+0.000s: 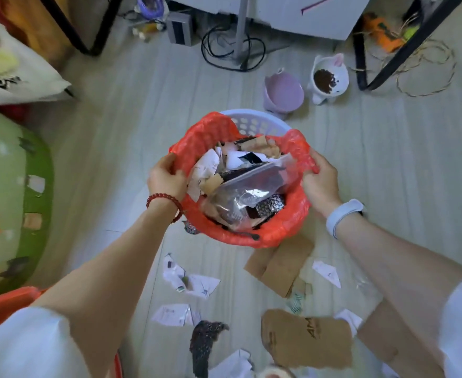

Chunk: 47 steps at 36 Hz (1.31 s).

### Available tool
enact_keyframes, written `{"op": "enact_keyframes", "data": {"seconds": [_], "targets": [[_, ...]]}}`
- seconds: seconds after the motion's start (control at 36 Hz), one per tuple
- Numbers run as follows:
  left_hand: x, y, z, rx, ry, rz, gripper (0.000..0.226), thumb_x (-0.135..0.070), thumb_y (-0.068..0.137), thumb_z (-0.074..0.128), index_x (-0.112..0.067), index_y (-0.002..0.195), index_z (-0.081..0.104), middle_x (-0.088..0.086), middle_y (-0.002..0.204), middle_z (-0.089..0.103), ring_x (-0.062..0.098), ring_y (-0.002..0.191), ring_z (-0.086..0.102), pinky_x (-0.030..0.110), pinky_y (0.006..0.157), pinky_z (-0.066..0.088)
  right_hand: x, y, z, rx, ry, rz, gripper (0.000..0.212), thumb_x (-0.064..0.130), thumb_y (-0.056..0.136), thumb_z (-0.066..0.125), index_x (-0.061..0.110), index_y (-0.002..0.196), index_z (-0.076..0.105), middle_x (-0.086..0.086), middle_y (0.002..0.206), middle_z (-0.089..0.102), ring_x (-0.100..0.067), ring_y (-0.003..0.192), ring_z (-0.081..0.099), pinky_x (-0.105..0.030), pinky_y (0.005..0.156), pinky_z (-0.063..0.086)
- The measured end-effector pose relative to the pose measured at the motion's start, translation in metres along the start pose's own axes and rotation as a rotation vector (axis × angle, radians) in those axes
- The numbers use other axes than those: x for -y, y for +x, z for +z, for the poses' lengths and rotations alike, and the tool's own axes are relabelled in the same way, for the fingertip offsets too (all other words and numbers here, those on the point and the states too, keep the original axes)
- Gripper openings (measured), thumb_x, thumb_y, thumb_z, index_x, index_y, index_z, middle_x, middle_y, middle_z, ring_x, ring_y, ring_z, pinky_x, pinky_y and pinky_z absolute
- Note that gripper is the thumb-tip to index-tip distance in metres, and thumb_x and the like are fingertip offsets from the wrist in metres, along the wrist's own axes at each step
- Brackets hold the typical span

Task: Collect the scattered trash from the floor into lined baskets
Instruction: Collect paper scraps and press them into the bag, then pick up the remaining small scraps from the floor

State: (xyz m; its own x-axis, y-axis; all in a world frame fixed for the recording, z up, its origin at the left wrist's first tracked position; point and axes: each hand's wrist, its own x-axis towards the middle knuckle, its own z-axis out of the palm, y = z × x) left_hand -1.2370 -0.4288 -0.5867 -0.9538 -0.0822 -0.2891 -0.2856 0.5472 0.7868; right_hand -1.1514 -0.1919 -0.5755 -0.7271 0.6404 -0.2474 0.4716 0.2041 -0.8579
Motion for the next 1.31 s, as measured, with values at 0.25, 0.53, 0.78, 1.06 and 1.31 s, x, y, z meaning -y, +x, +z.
{"op": "enact_keyframes", "data": {"seconds": [0.25,0.53,0.78,1.06,1.31], "targets": [[-0.004,-0.032,-0.011,0.048,-0.075,-0.082,0.050,-0.014,0.089,0.051,-0.012,0.137,0.037,0.003,0.135,0.045,0.017,0.122,0.045,0.028,0.102,0.037,-0.001,-0.032,-0.012,-0.027,0.005,0.194,0.050,0.016,0.094,0.038,0.019,0.143,0.031,-0.004,0.146,0.039,-0.020,0.133,0.038,-0.036,0.112,0.030],[0.125,-0.158,-0.021,0.332,0.375,-0.290,0.048,-0.017,0.090,0.052,-0.012,0.136,0.039,0.016,0.141,0.036,0.031,0.126,0.040,0.037,0.105,0.032,-0.105,-0.167,-0.018,0.054,-0.142,0.446,0.038,-0.001,0.091,0.038,0.006,0.127,0.049,-0.011,0.127,0.052,-0.026,0.119,0.048,-0.022,0.088,0.034],[0.241,-0.146,0.048,0.422,0.796,-0.154,0.104,-0.072,0.067,0.058,-0.044,0.143,-0.008,0.005,0.153,-0.023,0.033,0.141,-0.016,0.057,0.112,0.003,-0.261,-0.154,-0.024,0.335,-0.903,0.182,0.072,0.032,0.087,0.057,0.017,0.146,0.019,-0.011,0.155,0.009,-0.031,0.143,0.004,-0.044,0.116,0.010],[0.270,-0.138,0.090,0.255,0.843,0.217,0.058,-0.045,0.079,0.062,-0.027,0.130,0.040,0.006,0.146,0.028,0.035,0.136,0.016,0.050,0.107,0.023,-0.296,-0.106,-0.022,0.348,-0.999,0.141,0.096,0.058,0.070,0.068,0.034,0.145,0.014,-0.007,0.153,0.005,-0.032,0.139,0.005,-0.049,0.110,0.020],[0.269,-0.147,0.077,0.367,0.793,0.240,0.025,-0.015,0.085,0.059,-0.005,0.108,0.058,0.015,0.135,0.035,0.035,0.120,0.029,0.038,0.096,0.038,-0.286,-0.158,0.012,0.198,-0.762,0.069,0.039,0.002,0.087,0.045,0.007,0.126,0.050,-0.023,0.120,0.042,-0.037,0.103,0.047,-0.032,0.077,0.038]]}}
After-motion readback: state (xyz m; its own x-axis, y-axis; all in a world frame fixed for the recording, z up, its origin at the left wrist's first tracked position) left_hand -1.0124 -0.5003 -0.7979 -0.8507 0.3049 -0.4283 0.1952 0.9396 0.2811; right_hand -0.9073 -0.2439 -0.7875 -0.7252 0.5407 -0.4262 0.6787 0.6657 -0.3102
